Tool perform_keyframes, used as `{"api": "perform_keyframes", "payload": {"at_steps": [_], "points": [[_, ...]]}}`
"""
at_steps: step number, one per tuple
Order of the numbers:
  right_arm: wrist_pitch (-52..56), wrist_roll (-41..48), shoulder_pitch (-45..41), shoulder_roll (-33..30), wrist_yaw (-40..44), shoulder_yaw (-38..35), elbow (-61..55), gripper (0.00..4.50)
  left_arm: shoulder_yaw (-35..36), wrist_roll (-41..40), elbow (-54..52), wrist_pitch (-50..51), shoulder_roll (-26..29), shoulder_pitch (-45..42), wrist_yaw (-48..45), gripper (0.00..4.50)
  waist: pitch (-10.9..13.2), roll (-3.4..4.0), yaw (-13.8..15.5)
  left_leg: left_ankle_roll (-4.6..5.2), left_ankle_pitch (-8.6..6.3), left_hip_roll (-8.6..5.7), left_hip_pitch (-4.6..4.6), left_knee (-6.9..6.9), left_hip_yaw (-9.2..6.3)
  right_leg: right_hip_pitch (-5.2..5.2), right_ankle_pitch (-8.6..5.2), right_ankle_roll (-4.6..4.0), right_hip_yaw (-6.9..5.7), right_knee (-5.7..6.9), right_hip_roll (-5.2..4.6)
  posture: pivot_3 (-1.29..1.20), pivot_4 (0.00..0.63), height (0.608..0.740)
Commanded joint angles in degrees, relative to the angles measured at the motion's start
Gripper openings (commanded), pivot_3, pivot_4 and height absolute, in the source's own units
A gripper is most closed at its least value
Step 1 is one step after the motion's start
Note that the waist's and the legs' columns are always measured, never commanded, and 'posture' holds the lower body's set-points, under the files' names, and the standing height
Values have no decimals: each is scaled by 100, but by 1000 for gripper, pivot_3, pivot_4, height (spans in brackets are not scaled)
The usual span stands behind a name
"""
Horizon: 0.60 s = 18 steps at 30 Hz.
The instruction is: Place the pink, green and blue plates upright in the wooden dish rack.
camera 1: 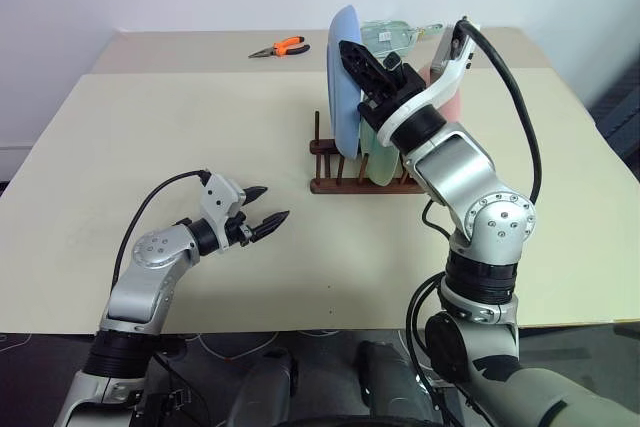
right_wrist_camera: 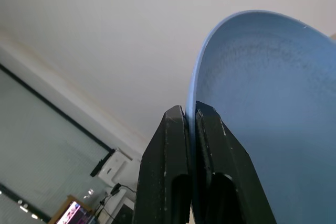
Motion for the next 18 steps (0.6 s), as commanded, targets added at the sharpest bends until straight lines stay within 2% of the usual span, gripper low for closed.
{"api": "perform_keyframes", "payload": {"at_steps": [1,11,18], "points": [[-90,86,-286,22,5,14,-151,22,16,-27,-164,-59,-24,-92,-15,3459,0,1,0,0,0,0,0,0,0,0,0,0,0,0,0,0,150,740],[-202,304,-387,181,-332,63,-332,22,-6,-25,-171,-48,-49,-79,-26,3459,1,1,-1,0,0,1,-2,-2,-1,-3,0,0,0,-1,0,0,150,740],[-401,-26,-297,346,-420,25,340,22,11,-43,-180,-30,-38,-104,-48,3459,1,1,-3,0,0,1,-1,-2,0,-3,0,0,1,0,0,0,150,740]]}}
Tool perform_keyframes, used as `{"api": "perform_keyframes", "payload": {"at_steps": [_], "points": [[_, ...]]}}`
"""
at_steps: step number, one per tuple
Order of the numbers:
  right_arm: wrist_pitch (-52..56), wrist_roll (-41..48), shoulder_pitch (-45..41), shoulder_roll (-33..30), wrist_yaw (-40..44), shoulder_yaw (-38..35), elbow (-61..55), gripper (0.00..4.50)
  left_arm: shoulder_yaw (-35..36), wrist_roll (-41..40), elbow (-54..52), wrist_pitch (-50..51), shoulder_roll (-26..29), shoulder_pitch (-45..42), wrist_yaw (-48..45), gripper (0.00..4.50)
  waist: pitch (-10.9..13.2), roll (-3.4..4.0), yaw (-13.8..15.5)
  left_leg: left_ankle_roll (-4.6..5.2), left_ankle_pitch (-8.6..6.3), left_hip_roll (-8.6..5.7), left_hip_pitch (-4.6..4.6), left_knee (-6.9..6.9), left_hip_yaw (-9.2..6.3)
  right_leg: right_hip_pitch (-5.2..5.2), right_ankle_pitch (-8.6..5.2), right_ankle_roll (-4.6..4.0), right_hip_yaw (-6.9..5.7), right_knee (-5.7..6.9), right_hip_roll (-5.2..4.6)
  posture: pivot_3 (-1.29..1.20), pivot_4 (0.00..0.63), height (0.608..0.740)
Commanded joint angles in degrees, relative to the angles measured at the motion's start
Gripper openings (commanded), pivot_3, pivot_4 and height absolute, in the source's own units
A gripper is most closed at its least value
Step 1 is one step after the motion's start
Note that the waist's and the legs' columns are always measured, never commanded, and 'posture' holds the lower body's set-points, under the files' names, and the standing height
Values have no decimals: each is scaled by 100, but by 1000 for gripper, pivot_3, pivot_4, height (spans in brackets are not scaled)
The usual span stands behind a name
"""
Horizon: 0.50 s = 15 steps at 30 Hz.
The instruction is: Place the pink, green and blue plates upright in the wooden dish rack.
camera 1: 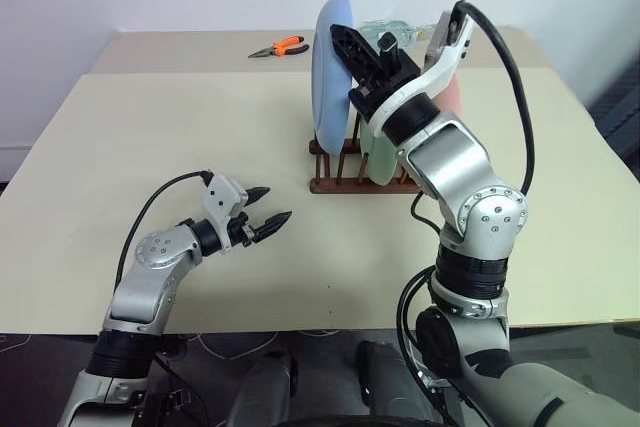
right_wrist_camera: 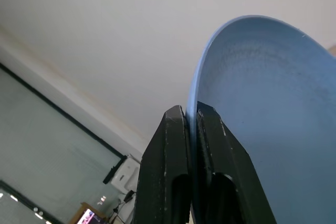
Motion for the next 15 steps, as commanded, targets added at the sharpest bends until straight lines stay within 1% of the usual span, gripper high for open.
{"api": "perform_keyframes", "payload": {"at_steps": [1,4,5,6,7,8,11,13,14,15], "points": [[-187,-281,-78,66,57,-55,434,22,47,-44,-180,-37,30,-99,-46,3459,0,-1,-1,0,0,0,0,0,0,1,0,0,0,0,0,0,150,740],[-229,-685,-255,-73,365,17,738,954,75,-61,-229,-11,54,-87,-47,3459,1,2,-1,0,0,-1,0,0,1,0,-1,-1,-1,0,0,0,150,740],[-225,-845,-359,-154,524,78,764,1444,82,-64,-245,-1,59,-84,-42,3459,2,2,-1,0,0,-1,-1,0,1,-1,-1,-1,-1,-1,1,0,150,740],[-198,-978,-457,-233,651,140,748,1842,86,-63,-258,4,62,-79,-38,3459,3,4,-3,0,0,-1,-2,-1,2,-3,0,0,0,-1,1,0,150,740],[-137,-1144,-550,-352,791,234,682,2445,91,-66,-275,17,64,-71,-32,3459,4,5,-4,0,0,-1,-4,-1,3,-5,0,0,0,0,1,0,150,740],[-51,-1378,-626,-544,984,394,571,2835,95,-68,-290,26,64,-63,-25,3459,4,5,-3,0,0,-1,-6,-1,4,-7,0,0,1,0,0,0,150,740],[66,-2042,-741,-1069,1558,826,247,2835,93,-65,-326,46,58,-43,-5,3459,2,2,-3,0,0,0,-4,-4,3,-7,0,1,0,0,1,0,150,740],[-53,-2825,-815,-1870,2247,1203,-240,2835,87,-59,-354,55,44,-25,21,3459,2,2,0,0,0,0,-4,-3,3,-5,-1,1,-1,-2,1,0,150,740],[-139,-3073,-796,-2238,2551,1208,-444,2835,82,-51,-369,53,36,-13,38,3459,4,1,33,0,0,-1,-7,-1,4,-6,-1,1,-1,-3,0,0,150,740],[-155,-3101,-680,-2696,2923,1007,-626,2835,94,-39,-359,34,44,2,45,3459,2,-2,46,0,0,-3,-11,3,3,-4,-3,4,-2,-6,-1,0,150,740]]}}
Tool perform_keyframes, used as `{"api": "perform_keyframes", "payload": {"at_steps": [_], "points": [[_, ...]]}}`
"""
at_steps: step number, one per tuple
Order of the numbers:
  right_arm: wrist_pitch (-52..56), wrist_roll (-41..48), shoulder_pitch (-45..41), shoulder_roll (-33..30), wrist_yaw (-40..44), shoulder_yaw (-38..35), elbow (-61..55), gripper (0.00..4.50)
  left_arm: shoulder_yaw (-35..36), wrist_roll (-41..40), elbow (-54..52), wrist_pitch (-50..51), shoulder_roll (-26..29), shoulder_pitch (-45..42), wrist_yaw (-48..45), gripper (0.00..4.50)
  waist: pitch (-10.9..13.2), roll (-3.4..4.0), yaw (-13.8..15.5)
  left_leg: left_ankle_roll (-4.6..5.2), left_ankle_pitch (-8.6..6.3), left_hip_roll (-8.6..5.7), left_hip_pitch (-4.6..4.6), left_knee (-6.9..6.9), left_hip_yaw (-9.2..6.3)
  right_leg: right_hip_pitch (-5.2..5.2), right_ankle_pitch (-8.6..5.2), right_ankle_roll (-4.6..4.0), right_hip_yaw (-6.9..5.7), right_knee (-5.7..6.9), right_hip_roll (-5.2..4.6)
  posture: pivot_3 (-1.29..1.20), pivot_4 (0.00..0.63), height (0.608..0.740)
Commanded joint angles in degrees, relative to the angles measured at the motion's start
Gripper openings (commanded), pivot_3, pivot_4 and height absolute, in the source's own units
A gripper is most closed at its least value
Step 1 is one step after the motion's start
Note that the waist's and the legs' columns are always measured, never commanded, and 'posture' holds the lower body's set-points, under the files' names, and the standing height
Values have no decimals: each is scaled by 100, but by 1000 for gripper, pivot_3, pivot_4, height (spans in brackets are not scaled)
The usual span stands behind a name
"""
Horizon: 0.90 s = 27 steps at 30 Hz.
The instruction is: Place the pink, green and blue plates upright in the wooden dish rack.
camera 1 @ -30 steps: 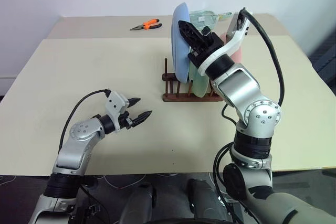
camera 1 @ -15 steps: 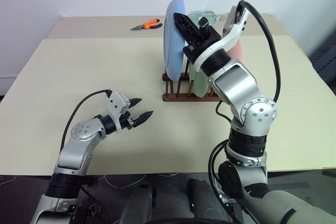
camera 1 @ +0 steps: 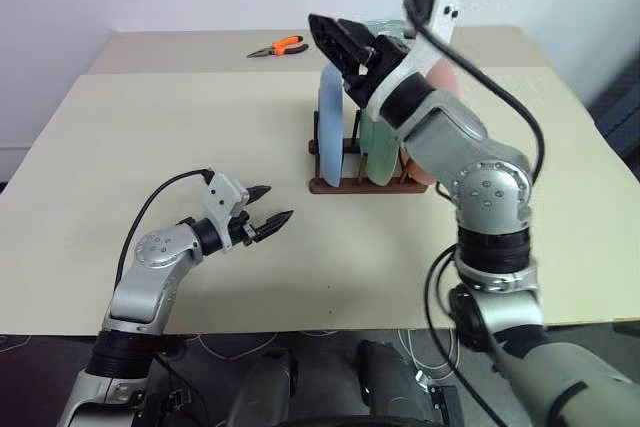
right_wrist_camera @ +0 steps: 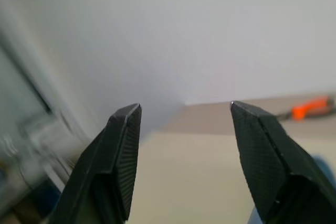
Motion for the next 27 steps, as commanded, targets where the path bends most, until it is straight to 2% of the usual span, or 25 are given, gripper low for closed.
{"api": "perform_keyframes", "payload": {"at_steps": [1,4,6,8,11,13,16,27], "points": [[-208,-457,109,-1050,1091,-464,-764,2835,106,-27,-177,-24,49,20,30,3459,0,-5,31,0,0,-1,1,1,-1,5,-1,2,0,-4,-2,0,150,740],[-131,-379,976,-2163,1872,-1479,-874,3644,158,63,-85,-115,142,52,31,3459,-8,-25,70,1,-1,-3,1,1,-6,26,-16,-3,-8,-34,-8,0,150,740],[-87,-524,1899,-2877,2375,-2356,-754,4474,192,126,33,-197,219,67,14,3459,-7,-26,101,5,-3,-3,1,1,-2,37,-16,-4,-9,-57,-11,0,150,740],[-68,-666,2980,-3282,2844,-3136,-627,4474,238,166,183,-289,297,72,-16,3459,-8,-28,156,13,-8,-5,-2,-1,4,39,-14,-9,-8,-66,-18,0,150,740],[-228,-981,4245,-3428,3351,-3607,-502,4474,249,258,419,-425,373,37,-26,3459,-6,-16,125,17,-11,-2,3,-5,19,34,-12,-11,-1,-65,-20,0,150,740],[-482,-1356,4825,-3389,3597,-3500,-345,4474,216,344,540,-525,388,21,-47,3459,-6,-17,108,17,-11,2,6,-2,23,34,-13,-8,0,-61,-18,0,150,740],[-936,-1918,5202,-3291,3775,-3102,5,4474,194,400,578,-591,360,28,-38,3459,-5,-14,83,16,-11,6,11,8,32,38,-16,-2,1,-60,-19,0,150,740],[-2123,-3046,4727,-2784,3751,-2294,1334,4474,301,384,140,-506,402,421,31,3459,-2,-16,145,16,-11,3,5,2,31,34,-3,-18,-1,-66,-25,0,150,740]]}}
